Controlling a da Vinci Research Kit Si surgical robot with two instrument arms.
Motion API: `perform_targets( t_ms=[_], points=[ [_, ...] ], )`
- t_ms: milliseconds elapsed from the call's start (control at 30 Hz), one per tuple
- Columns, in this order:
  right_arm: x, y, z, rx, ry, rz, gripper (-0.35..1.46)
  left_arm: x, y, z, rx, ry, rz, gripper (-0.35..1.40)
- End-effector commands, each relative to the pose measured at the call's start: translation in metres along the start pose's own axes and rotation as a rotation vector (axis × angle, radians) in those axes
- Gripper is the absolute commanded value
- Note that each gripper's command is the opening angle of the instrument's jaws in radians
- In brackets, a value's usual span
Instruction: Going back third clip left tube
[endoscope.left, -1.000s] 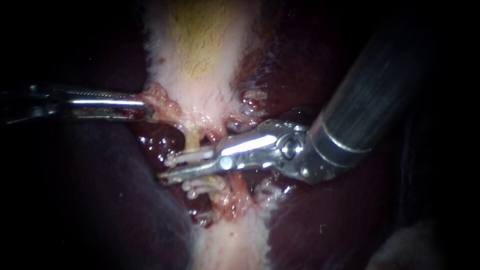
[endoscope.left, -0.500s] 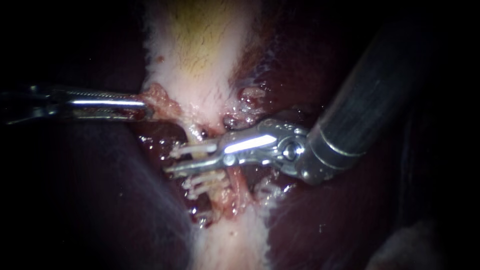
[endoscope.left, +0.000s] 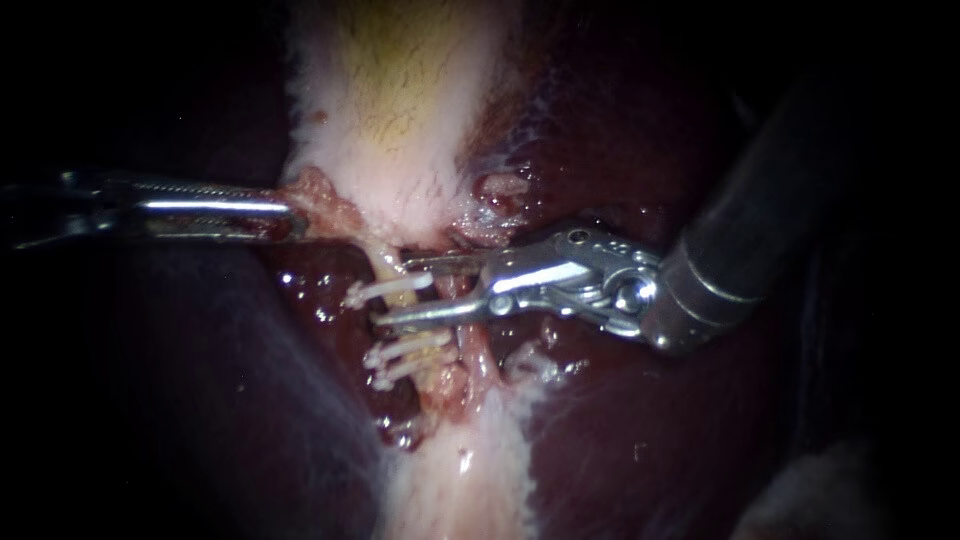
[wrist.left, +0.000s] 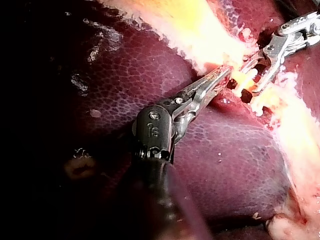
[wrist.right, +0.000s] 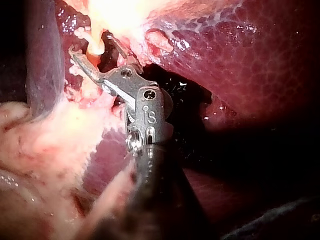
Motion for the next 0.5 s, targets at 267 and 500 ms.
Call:
perform_targets(
  t_ms=[267, 500],
  points=[
    [0.0004, -0.002, -0.005, 0.004, 0.0, -0.159, 0.5, -0.0001, 0.0, -0.0002, -0.001, 0.0, 0.001, -0.35],
    [0.0003, -0.0026, -0.0088, -0.027, 0.004, -0.233, 0.5, -0.0001, 0.0, -0.0001, -0.001, 0.0, 0.001, -0.35]
  ],
)
